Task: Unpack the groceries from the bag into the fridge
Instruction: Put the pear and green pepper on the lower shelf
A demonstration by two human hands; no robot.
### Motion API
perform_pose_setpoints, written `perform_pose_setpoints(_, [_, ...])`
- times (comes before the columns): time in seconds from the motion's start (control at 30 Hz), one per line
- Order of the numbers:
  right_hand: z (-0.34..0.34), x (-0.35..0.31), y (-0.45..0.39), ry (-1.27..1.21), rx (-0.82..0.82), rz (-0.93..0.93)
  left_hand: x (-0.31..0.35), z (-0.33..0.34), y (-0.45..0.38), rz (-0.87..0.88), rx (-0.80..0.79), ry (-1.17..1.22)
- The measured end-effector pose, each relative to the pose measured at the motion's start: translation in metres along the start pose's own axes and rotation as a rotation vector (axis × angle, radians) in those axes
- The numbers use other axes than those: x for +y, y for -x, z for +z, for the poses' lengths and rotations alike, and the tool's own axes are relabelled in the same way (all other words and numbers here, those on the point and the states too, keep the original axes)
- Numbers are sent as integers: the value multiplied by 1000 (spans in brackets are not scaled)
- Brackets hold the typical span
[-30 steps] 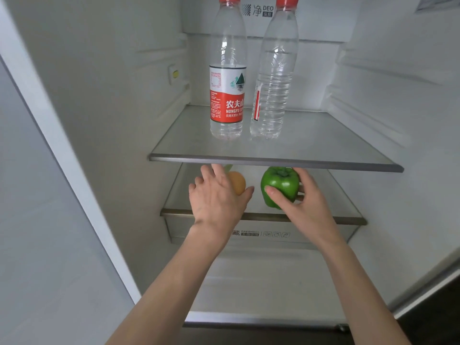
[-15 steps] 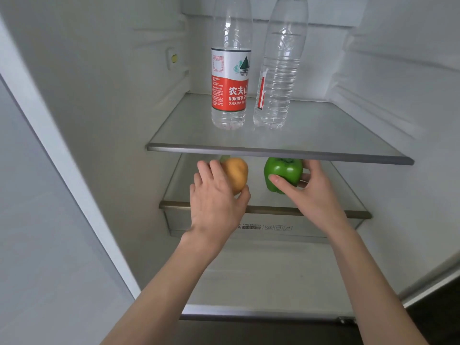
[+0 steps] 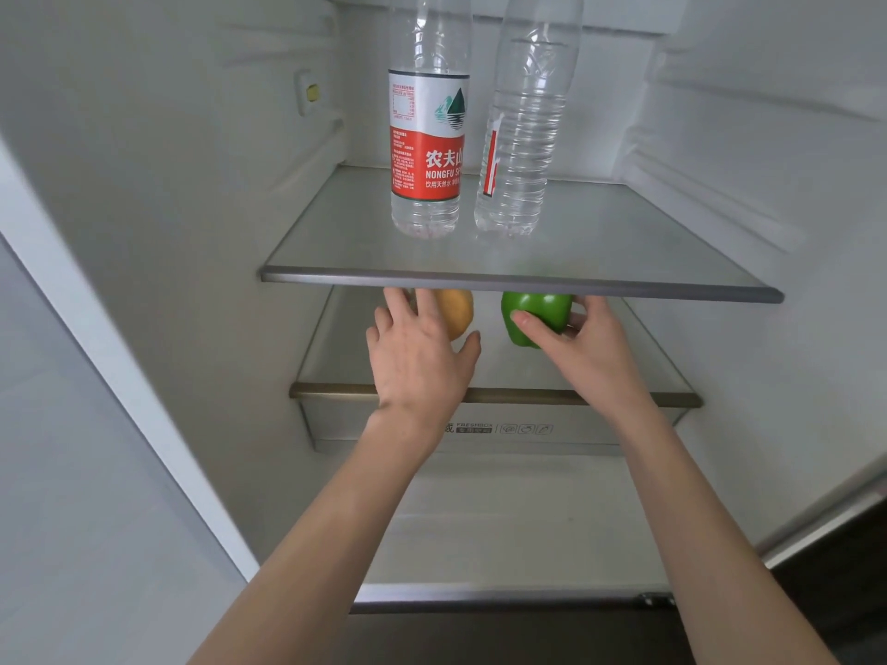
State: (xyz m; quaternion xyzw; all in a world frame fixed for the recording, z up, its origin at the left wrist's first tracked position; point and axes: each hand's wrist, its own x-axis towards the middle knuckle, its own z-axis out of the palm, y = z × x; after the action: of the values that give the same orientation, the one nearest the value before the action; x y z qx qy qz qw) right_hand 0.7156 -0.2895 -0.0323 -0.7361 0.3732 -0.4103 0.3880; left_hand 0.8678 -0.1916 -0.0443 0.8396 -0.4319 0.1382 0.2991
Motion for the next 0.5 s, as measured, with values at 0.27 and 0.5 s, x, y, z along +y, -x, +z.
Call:
perform_pose_setpoints(0.27, [2,-2,4,80,10,-47,-19,-2,3,-5,11,9])
perform_pose_setpoints(0.5, [-1,4,6,80,-6,-95,-22,4,8,20,106,20])
